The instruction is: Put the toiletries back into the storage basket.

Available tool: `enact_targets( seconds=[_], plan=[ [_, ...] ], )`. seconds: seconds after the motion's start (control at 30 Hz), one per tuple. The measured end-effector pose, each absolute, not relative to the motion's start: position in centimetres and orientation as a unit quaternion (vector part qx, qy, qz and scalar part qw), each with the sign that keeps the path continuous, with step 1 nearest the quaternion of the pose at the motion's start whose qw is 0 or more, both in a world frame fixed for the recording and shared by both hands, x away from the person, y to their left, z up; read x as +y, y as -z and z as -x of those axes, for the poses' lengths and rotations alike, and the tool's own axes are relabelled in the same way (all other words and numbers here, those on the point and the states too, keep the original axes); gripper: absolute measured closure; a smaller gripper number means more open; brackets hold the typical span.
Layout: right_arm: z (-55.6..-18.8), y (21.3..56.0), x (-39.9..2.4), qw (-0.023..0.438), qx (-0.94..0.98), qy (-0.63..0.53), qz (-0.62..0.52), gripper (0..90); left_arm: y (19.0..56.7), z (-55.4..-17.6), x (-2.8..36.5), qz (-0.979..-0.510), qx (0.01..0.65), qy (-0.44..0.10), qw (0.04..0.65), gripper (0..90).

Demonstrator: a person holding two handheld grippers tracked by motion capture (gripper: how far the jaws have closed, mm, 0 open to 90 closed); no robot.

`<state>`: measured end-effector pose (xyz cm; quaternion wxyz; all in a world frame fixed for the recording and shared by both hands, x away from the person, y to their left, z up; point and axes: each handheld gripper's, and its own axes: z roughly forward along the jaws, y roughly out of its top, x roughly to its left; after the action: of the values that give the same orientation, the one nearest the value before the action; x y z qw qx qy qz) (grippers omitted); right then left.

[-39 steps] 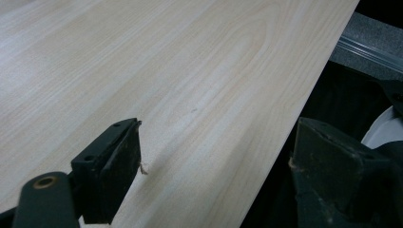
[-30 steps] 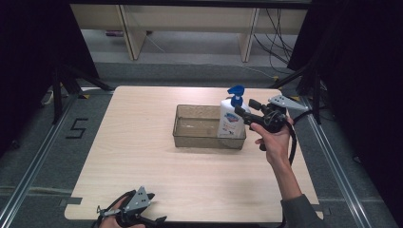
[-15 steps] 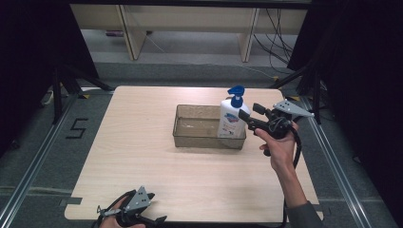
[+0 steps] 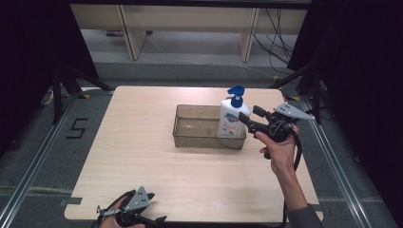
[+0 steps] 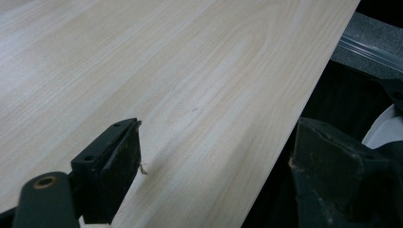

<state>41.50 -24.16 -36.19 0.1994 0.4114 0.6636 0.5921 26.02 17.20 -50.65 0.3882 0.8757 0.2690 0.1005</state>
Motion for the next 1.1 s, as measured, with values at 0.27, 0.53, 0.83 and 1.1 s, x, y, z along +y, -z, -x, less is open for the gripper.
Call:
enact_targets(
  seconds=[0.27, 0.53, 0.83, 1.1],
  plan=[
    [-41.1, 36.5, -24.1, 0.202, 0.669, -0.586, -0.411, 29.6, 50.6, -26.1, 17.3, -0.875, 0.270, -0.101, 0.389, 15.9],
    [-40.9, 36.9, -23.3, 0.194, 0.671, -0.589, -0.406, 28.8, 50.6, -26.1, 17.3, -0.875, 0.270, -0.101, 0.389, 15.9],
    [-40.3, 37.1, -22.9, 0.193, 0.680, -0.586, -0.396, 26.5, 50.6, -26.0, 17.3, -0.874, 0.270, -0.101, 0.390, 16.0],
    [-39.8, 37.9, -22.4, 0.185, 0.690, -0.582, -0.388, 24.2, 50.6, -26.0, 17.3, -0.874, 0.270, -0.102, 0.391, 15.9]
  ],
)
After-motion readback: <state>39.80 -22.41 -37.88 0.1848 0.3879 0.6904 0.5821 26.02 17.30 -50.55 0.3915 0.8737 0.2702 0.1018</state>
